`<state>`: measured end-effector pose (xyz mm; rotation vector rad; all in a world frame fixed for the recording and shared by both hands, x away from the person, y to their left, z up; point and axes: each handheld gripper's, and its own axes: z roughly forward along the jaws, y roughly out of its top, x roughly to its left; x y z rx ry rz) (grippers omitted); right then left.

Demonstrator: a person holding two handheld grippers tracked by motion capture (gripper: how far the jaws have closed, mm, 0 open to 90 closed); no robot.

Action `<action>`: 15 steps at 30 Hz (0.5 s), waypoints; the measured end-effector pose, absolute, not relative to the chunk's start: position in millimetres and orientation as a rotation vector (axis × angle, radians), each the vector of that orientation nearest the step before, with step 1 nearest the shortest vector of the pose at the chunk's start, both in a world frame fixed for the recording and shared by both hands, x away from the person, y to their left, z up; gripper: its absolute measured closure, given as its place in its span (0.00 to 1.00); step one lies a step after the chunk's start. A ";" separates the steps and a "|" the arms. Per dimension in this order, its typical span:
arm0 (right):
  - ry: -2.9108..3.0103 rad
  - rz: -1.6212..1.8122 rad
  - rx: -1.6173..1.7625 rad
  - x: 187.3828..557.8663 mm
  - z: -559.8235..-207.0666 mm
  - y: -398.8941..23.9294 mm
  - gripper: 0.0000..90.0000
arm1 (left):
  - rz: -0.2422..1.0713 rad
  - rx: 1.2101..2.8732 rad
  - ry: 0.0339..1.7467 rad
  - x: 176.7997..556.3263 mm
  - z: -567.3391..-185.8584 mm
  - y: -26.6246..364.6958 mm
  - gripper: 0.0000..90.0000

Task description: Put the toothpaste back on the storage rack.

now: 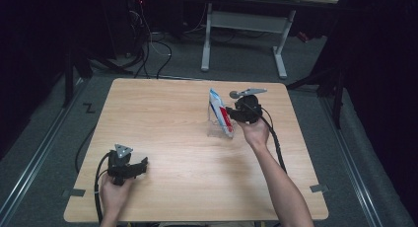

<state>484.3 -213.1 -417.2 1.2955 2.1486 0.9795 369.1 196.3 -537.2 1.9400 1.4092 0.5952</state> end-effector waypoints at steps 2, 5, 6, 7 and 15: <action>2.139 0.990 1.294 482.7 -414.6 -215.2 0.59 | 0.595 1.940 1.409 369.1 -537.2 196.3 0.23; 2.127 0.995 1.292 480.1 -410.3 -219.1 0.58 | 0.595 1.940 1.409 369.1 -537.2 196.2 0.23; 2.123 0.997 1.295 479.2 -408.9 -220.4 0.58 | 0.595 1.940 1.410 369.1 -537.2 196.2 0.23; 2.123 0.997 1.295 479.2 -408.9 -220.4 0.58 | 0.595 1.940 1.409 369.1 -537.2 196.3 0.23; 2.112 1.010 1.299 470.3 -401.8 -231.6 0.56 | 0.595 1.940 1.409 369.2 -537.2 196.2 0.23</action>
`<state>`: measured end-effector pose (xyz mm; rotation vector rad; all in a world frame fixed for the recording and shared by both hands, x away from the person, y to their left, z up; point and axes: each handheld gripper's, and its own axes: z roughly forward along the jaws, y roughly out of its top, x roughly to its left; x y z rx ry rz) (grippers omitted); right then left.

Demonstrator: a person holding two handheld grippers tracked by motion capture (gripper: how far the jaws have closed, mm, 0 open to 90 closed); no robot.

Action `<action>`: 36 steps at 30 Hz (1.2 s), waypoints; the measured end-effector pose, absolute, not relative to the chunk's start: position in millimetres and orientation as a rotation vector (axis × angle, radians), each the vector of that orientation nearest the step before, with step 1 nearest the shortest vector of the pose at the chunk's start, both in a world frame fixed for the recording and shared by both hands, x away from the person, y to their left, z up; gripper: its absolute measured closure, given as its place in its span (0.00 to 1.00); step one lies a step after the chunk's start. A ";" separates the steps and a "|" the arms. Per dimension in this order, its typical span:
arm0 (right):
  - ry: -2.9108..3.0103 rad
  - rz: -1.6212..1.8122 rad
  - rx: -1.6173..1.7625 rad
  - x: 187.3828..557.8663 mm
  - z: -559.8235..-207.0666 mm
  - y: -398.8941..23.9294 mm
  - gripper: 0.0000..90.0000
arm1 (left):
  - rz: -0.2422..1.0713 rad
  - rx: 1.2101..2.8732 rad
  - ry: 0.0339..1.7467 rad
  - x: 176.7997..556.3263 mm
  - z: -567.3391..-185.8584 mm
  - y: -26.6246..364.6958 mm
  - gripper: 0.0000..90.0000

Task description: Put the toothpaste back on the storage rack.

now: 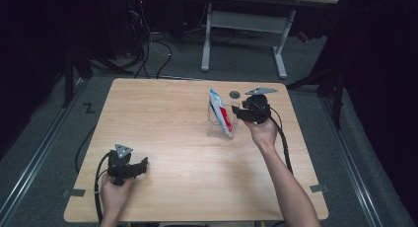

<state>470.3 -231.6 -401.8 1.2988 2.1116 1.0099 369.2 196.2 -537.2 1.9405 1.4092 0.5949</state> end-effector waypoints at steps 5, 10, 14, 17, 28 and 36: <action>2.094 1.014 1.320 464.2 -404.6 -239.4 0.56 | 0.596 1.940 1.409 369.3 -537.2 196.2 0.23; 2.097 0.985 1.317 459.2 -404.0 -244.5 0.56 | 0.596 1.940 1.409 369.4 -537.2 196.1 0.23; 2.093 0.995 1.298 453.0 -398.0 -248.5 0.56 | 0.596 1.940 1.410 369.4 -537.2 196.1 0.23; 2.091 1.006 1.288 449.4 -395.2 -249.3 0.56 | 0.596 1.940 1.410 369.4 -537.2 196.0 0.22; 2.079 1.030 1.259 437.3 -388.7 -251.8 0.56 | 0.596 1.940 1.409 369.4 -537.2 196.1 0.22; 2.052 1.059 1.243 428.1 -388.8 -254.0 0.57 | 0.596 1.940 1.410 369.4 -537.2 196.0 0.23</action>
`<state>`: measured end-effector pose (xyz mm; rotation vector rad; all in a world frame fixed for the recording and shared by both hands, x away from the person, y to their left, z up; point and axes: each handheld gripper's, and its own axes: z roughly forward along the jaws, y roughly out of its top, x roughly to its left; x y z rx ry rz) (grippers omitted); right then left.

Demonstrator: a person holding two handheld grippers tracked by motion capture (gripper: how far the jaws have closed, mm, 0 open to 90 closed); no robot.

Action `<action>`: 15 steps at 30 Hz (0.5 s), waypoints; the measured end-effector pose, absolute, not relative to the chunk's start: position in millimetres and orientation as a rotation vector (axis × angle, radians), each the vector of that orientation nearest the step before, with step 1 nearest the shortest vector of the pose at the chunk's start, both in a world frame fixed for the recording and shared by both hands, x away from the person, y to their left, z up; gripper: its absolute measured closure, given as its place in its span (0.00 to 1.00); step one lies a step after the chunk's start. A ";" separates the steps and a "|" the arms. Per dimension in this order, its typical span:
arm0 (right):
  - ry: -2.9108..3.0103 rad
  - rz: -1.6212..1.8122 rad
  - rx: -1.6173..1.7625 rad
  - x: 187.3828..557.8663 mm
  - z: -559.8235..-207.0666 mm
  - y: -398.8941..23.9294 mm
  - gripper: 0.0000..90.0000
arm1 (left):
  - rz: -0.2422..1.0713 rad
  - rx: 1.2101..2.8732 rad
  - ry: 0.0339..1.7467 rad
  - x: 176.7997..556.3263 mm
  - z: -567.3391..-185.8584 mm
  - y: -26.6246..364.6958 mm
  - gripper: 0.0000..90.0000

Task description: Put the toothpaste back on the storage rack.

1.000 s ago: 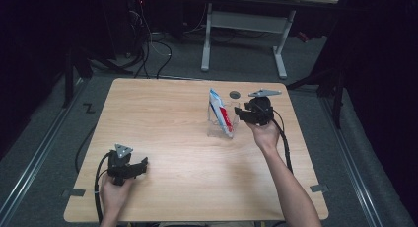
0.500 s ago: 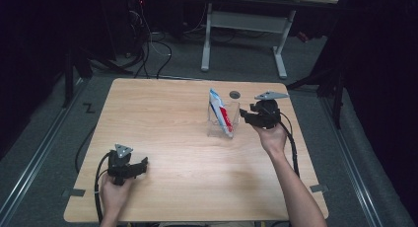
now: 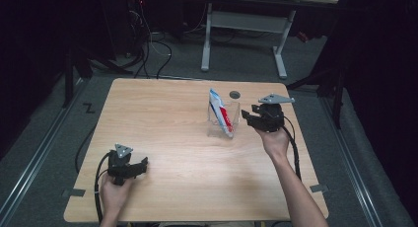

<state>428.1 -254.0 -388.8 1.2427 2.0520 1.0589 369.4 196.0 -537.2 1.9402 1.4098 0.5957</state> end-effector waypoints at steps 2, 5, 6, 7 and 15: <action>2.056 1.056 1.245 427.4 -390.1 -254.9 0.57 | 0.596 1.940 1.409 369.4 -537.2 196.0 0.23; 2.060 1.055 1.253 425.3 -393.1 -257.7 0.57 | 0.596 1.940 1.410 369.5 -537.2 196.0 0.22; 2.062 1.054 1.256 424.6 -393.4 -258.6 0.57 | 0.596 1.940 1.410 369.6 -537.2 195.9 0.22; 2.068 1.054 1.259 423.4 -394.1 -260.8 0.57 | 0.597 1.941 1.410 369.6 -537.2 195.9 0.22; 2.066 1.083 1.268 414.6 -398.7 -267.3 0.56 | 0.595 1.944 1.411 369.9 -537.0 195.8 0.22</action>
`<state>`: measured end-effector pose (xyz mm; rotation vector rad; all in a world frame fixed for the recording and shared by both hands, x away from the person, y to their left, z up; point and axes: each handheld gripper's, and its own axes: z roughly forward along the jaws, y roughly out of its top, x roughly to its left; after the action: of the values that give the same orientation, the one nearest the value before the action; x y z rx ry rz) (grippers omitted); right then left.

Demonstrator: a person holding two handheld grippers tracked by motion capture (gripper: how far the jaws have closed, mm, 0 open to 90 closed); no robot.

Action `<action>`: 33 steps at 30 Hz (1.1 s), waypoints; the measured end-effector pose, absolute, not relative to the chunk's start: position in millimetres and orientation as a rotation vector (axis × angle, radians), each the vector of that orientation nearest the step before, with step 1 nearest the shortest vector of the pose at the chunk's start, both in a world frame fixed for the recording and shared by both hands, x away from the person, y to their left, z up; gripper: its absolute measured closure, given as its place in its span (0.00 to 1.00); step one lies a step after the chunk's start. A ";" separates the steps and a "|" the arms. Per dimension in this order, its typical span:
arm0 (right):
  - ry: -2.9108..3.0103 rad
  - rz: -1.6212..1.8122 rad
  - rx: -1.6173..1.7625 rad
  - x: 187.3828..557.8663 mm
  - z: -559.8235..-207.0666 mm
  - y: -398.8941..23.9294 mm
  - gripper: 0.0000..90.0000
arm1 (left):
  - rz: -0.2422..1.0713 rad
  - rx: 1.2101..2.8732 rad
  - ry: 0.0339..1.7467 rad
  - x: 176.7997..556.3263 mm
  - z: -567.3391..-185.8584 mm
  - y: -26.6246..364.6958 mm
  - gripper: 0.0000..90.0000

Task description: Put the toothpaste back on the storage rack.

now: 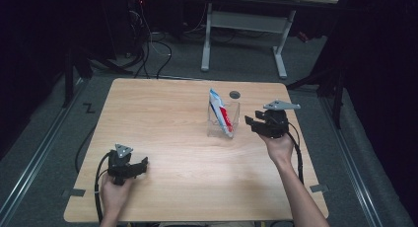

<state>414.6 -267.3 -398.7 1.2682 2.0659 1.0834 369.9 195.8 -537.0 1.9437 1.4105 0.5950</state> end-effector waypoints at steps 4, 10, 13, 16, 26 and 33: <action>2.066 1.091 1.271 407.2 -402.4 -270.6 0.56 | 0.595 1.944 1.411 370.0 -537.0 195.7 0.22; 2.067 1.103 1.282 400.8 -407.4 -274.0 0.56 | 0.597 1.943 1.411 370.2 -537.1 195.5 0.22; 2.063 1.107 1.284 398.8 -409.6 -275.5 0.56 | 0.597 1.943 1.411 370.3 -537.1 195.5 0.22; 2.057 1.117 1.302 395.2 -415.0 -277.4 0.56 | 0.597 1.941 1.411 370.4 -537.2 195.4 0.22; 2.055 1.122 1.344 385.1 -429.1 -284.4 0.55 | 0.599 1.939 1.413 370.7 -537.3 195.2 0.22; 2.052 1.119 1.348 378.0 -433.1 -288.0 0.55 | 0.599 1.938 1.413 370.8 -537.4 195.1 0.22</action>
<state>378.0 -288.0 -433.1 1.3484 2.0525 1.1189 370.8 195.1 -537.4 1.9376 1.4133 0.5987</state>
